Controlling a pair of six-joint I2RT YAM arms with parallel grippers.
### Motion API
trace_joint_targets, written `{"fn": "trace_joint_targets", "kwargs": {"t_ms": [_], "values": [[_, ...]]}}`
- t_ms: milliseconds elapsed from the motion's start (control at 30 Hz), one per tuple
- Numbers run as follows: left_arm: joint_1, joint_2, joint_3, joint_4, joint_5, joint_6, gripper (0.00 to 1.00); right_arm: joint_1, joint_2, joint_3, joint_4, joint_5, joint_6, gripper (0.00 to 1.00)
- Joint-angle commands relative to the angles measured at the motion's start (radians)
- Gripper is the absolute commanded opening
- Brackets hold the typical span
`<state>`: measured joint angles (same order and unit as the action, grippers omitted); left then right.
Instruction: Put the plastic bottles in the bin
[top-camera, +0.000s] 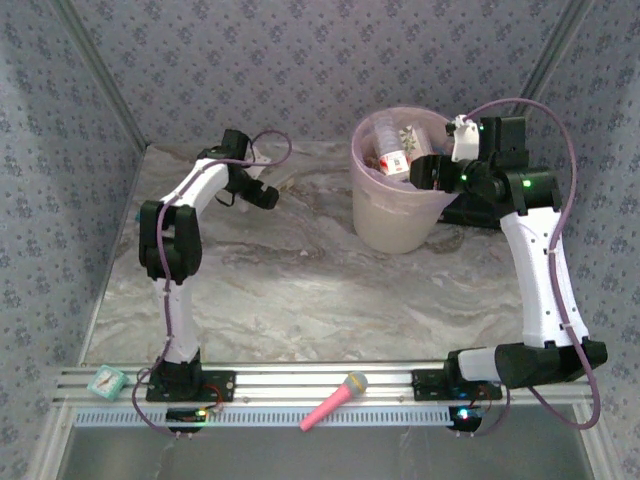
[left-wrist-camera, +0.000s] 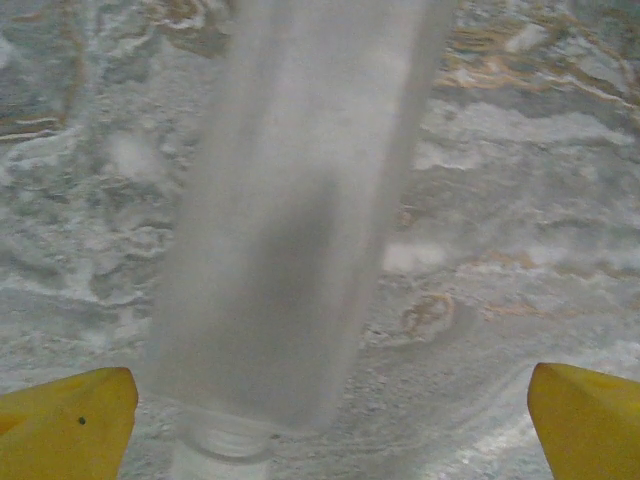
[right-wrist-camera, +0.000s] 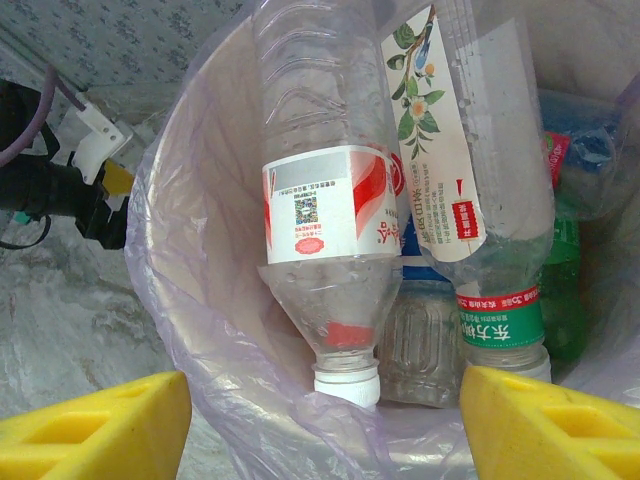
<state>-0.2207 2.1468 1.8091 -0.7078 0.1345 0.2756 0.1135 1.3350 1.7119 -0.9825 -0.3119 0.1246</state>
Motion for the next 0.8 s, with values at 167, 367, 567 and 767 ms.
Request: {"fn": "trace_joint_targets", "kwargs": {"t_ms": [167, 367, 567, 767], "values": [[-0.012, 0.025, 0.048, 0.055, -0.079, -0.05, 1.0, -0.014, -0.007, -0.015, 0.003, -0.01, 0.008, 0.73], [-0.017, 0.117, 0.126, -0.021, -0.067, -0.032, 1.0, -0.023, -0.014, -0.017, 0.004, -0.012, 0.006, 0.73], [-0.017, 0.19, 0.209, -0.076, -0.048, -0.044, 0.95, -0.024, -0.023, -0.024, 0.007, -0.012, 0.003, 0.73], [-0.018, 0.157, 0.151, -0.014, -0.051, -0.05, 0.7, -0.026, -0.039, -0.035, 0.016, -0.007, 0.001, 0.73]]}}
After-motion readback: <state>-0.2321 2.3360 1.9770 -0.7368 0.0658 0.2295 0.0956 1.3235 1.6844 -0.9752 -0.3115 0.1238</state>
